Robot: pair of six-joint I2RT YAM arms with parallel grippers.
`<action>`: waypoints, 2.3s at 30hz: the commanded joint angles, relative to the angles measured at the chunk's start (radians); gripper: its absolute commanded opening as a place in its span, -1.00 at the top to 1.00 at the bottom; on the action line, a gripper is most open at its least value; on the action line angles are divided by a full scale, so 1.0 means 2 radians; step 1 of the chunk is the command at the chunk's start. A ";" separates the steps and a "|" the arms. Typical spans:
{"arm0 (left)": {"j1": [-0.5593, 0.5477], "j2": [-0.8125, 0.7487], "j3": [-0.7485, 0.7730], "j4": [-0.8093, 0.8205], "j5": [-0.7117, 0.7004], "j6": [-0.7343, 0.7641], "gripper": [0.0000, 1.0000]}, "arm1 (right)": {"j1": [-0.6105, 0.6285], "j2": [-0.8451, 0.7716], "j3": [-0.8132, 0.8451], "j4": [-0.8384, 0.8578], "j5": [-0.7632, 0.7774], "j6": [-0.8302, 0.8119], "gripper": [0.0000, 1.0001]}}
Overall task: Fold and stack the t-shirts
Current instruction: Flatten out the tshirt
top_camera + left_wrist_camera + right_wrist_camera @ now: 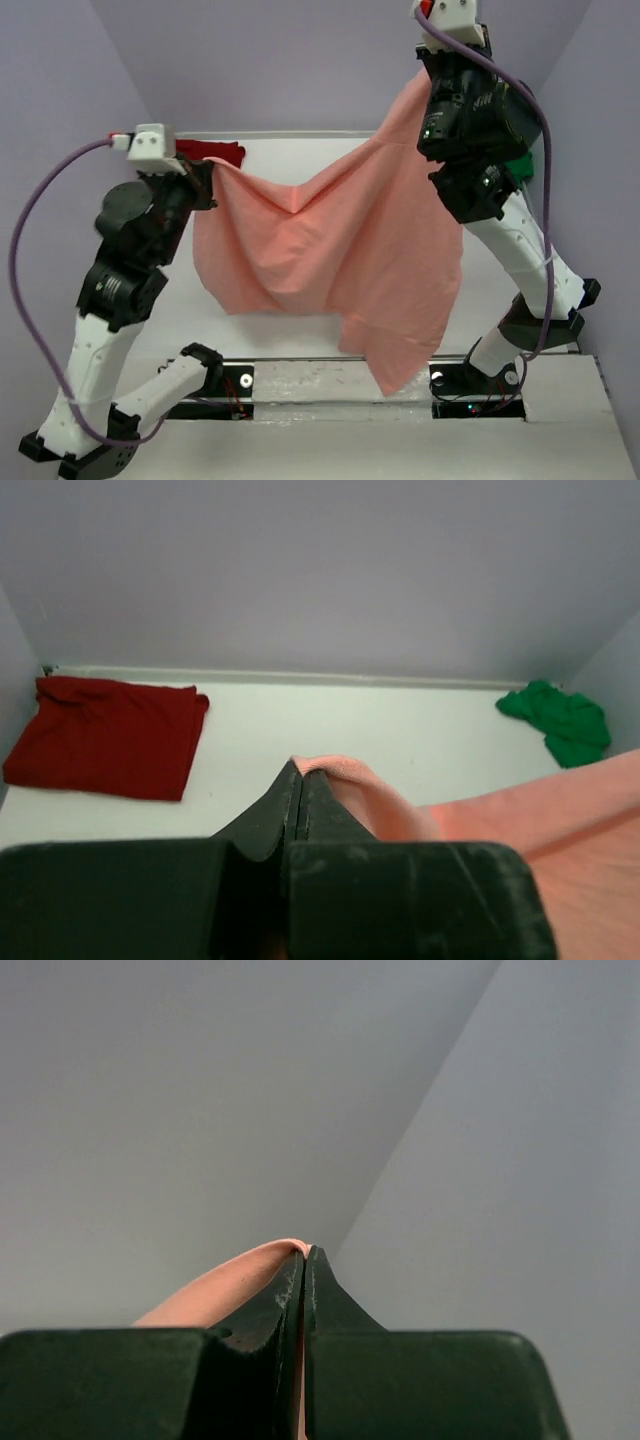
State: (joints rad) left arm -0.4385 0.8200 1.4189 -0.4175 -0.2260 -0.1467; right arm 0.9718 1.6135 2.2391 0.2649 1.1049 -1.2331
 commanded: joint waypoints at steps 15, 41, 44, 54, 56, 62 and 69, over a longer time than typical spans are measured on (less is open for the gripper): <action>0.001 0.227 -0.119 0.108 0.078 -0.037 1.00 | -0.352 0.173 -0.003 -0.381 -0.285 0.439 1.00; -0.009 0.144 -0.144 0.040 0.042 -0.067 -0.98 | -0.317 -0.041 -0.208 -0.455 -0.374 0.651 -0.36; -0.031 0.128 -0.190 0.041 0.095 -0.116 -0.98 | -0.304 -0.114 -0.323 -0.454 -0.375 0.703 0.06; -0.117 0.191 -0.250 0.084 0.085 -0.235 1.00 | -0.234 -0.230 -0.487 -0.471 -0.425 0.752 1.00; -0.137 0.227 -0.252 0.092 0.061 -0.248 1.00 | -0.222 -0.251 -0.494 -0.478 -0.428 0.757 1.00; -0.141 0.345 -0.204 0.071 0.052 -0.251 1.00 | -0.209 -0.275 -0.488 -0.506 -0.418 0.753 1.00; -0.138 0.453 -0.150 0.079 0.037 -0.240 1.00 | -0.204 -0.298 -0.492 -0.521 -0.421 0.755 1.00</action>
State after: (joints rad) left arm -0.7185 1.6642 1.0225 -0.2745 -0.1200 -0.6300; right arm 0.5533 1.0477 1.2339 -0.7605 0.2615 0.2634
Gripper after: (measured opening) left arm 0.011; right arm 0.010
